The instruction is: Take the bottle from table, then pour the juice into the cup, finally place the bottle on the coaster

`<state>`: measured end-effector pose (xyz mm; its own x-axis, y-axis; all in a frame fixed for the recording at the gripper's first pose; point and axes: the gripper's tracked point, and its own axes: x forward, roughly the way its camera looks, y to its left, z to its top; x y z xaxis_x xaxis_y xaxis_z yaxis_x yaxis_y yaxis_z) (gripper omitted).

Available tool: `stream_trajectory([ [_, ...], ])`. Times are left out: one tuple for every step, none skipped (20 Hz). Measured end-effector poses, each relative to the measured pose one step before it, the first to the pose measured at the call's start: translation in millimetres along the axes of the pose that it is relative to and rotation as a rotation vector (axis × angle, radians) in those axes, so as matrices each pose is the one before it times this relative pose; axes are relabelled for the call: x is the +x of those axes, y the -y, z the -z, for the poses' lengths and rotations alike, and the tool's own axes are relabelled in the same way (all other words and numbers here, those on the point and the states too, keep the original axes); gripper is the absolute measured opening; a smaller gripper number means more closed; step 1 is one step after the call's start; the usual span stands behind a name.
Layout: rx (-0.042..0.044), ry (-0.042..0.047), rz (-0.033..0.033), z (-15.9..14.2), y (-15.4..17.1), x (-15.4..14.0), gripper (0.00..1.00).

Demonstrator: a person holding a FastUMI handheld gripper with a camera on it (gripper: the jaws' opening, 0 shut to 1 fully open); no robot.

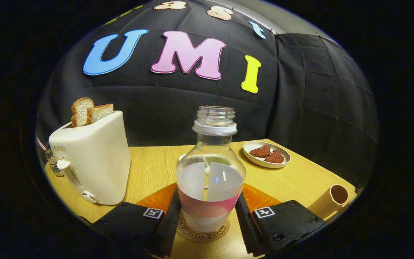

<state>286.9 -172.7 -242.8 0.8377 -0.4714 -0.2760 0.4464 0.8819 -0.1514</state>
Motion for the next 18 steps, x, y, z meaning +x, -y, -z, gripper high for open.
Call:
stream_trajectory([
  [0.00261, 0.00000, -0.00671, -0.35, -1.26, -0.77, 0.79],
  [-0.00123, 0.00538, -0.00361, -2.74, -1.11, -2.17, 0.81],
  [-0.00220, 0.00090, 0.00258, -2.95, 0.94, -3.38, 0.95],
  [0.00276, -0.00055, -0.00364, -0.18, 0.89, -1.94, 1.00],
  [-0.00041, -0.00048, 0.00056, -1.59, 0.50, -5.12, 0.98],
  [-0.00365, -0.00180, -0.00130, -2.27, 0.78, -5.70, 0.97],
  [-0.00452, -0.00164, -0.00429, -1.26, 0.70, -6.71, 0.97],
  [-0.00672, -0.00074, -0.00679, -2.52, -0.57, -8.27, 0.97],
  [-0.00805, -0.00307, -0.01172, -2.02, -0.19, -9.48, 0.97],
  [-0.00826, 0.00433, -0.00513, -2.90, 0.48, -11.09, 0.97],
  [-0.00604, 0.00744, -0.00155, -5.04, 2.21, -11.72, 0.97],
  [-0.00264, 0.00911, -0.00453, -5.29, 1.53, -13.71, 0.97],
  [0.00166, 0.00753, -0.00042, -6.26, 2.87, -13.96, 0.97],
  [-0.00162, 0.00927, -0.00175, -6.88, 3.84, -15.66, 0.97],
  [-0.00335, 0.01055, 0.00118, -7.22, 4.74, -15.57, 0.97],
  [-0.00183, 0.01565, -0.00463, -8.98, 4.30, -15.09, 0.97],
  [0.00028, 0.01472, -0.00976, -9.52, 2.87, -15.45, 0.97],
  [0.00569, 0.01188, -0.00952, -9.74, 1.66, -15.47, 0.97],
])
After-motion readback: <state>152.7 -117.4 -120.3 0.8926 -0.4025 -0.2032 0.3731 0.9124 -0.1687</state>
